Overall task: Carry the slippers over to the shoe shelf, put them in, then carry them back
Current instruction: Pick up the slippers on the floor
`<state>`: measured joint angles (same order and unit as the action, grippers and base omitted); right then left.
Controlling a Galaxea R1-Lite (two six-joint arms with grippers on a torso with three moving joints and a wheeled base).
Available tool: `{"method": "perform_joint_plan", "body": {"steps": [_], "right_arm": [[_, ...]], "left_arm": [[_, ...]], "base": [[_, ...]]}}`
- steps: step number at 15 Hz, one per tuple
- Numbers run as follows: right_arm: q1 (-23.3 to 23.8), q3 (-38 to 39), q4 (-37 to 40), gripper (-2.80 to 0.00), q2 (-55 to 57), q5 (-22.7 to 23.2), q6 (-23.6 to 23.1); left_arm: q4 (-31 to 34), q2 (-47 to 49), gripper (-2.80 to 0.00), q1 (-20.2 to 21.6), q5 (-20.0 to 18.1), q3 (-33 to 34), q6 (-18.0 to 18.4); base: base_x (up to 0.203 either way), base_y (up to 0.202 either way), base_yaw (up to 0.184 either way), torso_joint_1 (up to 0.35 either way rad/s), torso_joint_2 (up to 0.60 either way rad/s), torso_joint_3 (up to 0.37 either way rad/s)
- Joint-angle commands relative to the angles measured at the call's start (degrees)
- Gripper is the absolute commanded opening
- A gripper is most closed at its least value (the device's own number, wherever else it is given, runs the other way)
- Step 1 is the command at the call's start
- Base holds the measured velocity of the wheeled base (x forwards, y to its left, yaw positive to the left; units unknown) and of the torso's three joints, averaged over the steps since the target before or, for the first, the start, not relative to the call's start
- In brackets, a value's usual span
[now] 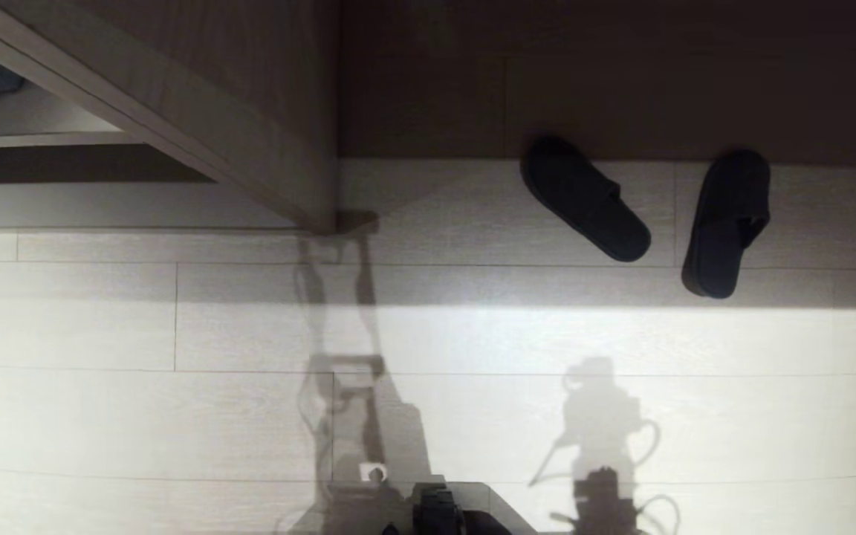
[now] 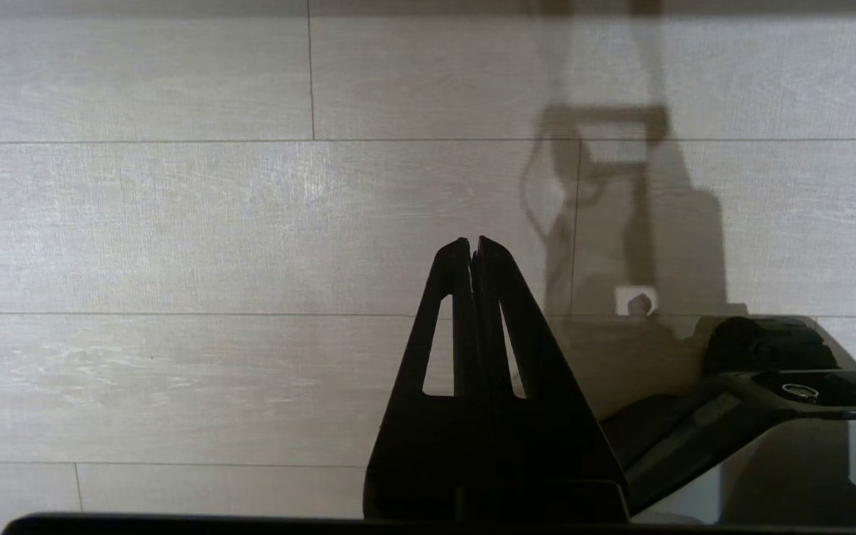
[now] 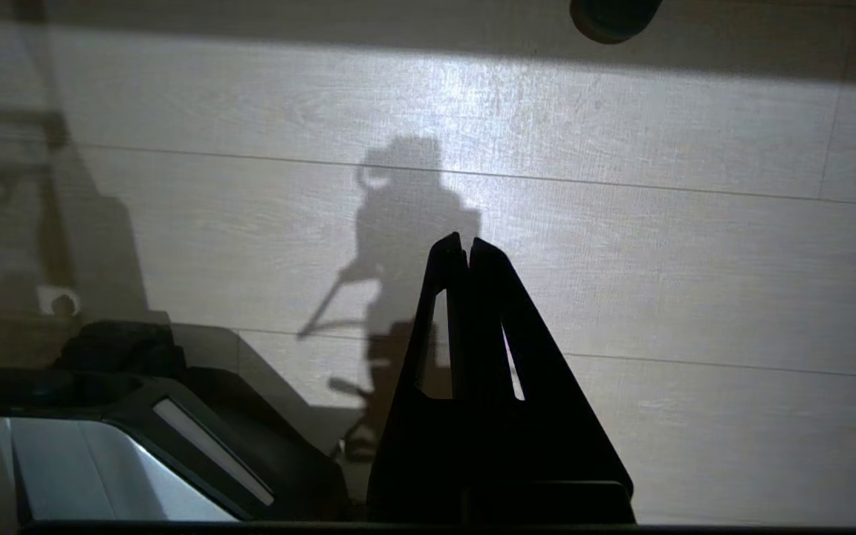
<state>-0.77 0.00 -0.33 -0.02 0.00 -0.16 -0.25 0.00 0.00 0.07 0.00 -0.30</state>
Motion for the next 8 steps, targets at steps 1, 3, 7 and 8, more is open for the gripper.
{"method": "perform_joint_plan", "body": {"steps": [1, 3, 7, 8], "right_arm": [[0.0, 0.1, 0.0, -2.80, 0.0, 0.0, 0.0], [0.0, 0.1, 0.0, -2.80, 0.0, 0.0, 0.0], [-0.1, 0.1, 0.0, -2.80, 0.0, 0.0, 0.0], [0.0, 0.1, 0.0, -2.80, 0.0, 0.0, 0.0]], "left_arm": [[0.0, 0.0, -2.80, 0.0, 0.0, 0.0, 0.0], [0.0, 0.0, -2.80, 0.0, 0.0, 0.0, 0.0], [0.0, 0.0, -2.80, 0.0, 0.0, 0.0, 0.0], [0.0, 0.0, -2.80, 0.0, 0.0, 0.0, 0.0]], "base": [[0.000, 0.000, 0.000, -0.002, 0.00, -0.188], [0.000, 0.000, 0.000, 0.005, 0.00, -0.196], [0.000, 0.000, 0.000, 0.000, 0.00, -0.196], [0.000, 0.000, 0.000, 0.001, 0.00, -0.198]]}}
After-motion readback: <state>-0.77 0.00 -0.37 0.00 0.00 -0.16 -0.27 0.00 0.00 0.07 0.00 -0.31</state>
